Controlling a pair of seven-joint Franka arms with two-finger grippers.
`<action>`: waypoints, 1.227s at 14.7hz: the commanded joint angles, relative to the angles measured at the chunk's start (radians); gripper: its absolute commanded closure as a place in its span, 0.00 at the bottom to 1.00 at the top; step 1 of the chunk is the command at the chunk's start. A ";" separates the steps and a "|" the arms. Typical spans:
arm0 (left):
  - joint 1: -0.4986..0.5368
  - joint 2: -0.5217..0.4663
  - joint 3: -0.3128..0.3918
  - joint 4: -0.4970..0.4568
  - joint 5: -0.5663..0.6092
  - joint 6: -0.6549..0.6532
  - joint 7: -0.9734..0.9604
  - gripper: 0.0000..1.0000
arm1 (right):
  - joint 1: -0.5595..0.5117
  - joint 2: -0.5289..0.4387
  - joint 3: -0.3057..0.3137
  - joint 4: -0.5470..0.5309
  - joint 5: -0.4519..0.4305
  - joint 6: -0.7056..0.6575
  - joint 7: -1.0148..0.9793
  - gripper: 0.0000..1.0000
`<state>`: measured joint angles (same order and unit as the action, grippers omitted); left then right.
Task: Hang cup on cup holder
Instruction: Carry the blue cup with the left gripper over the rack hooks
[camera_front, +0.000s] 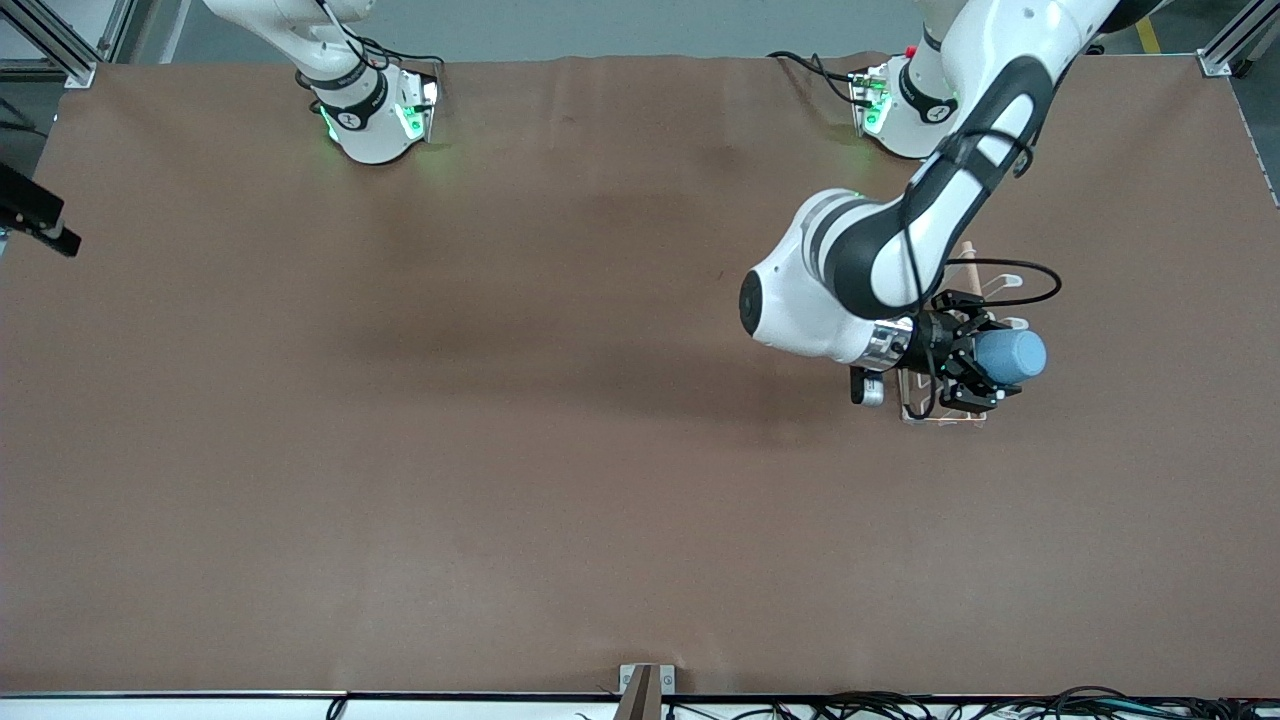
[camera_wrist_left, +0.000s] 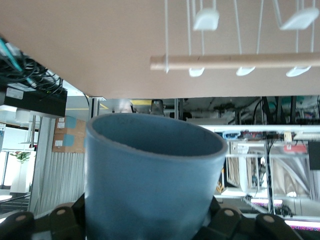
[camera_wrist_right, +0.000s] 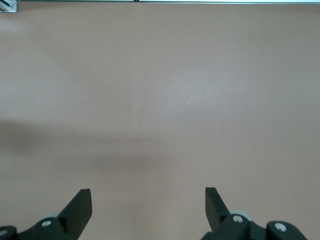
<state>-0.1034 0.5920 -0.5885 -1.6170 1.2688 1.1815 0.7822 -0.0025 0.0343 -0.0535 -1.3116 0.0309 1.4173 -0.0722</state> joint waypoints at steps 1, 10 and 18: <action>-0.004 -0.009 0.025 -0.012 0.024 -0.019 0.000 0.54 | 0.007 -0.112 0.008 -0.164 -0.026 0.055 0.032 0.00; -0.004 0.046 0.033 -0.141 0.017 -0.037 -0.280 0.55 | -0.011 -0.114 0.000 -0.153 -0.028 0.057 0.028 0.00; -0.013 0.123 0.033 -0.161 0.059 -0.033 -0.394 0.52 | -0.082 -0.096 0.063 -0.156 -0.023 0.011 0.057 0.00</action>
<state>-0.1128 0.6963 -0.5527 -1.7883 1.2883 1.1596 0.3986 -0.0642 -0.0553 -0.0240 -1.4543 0.0180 1.4443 -0.0368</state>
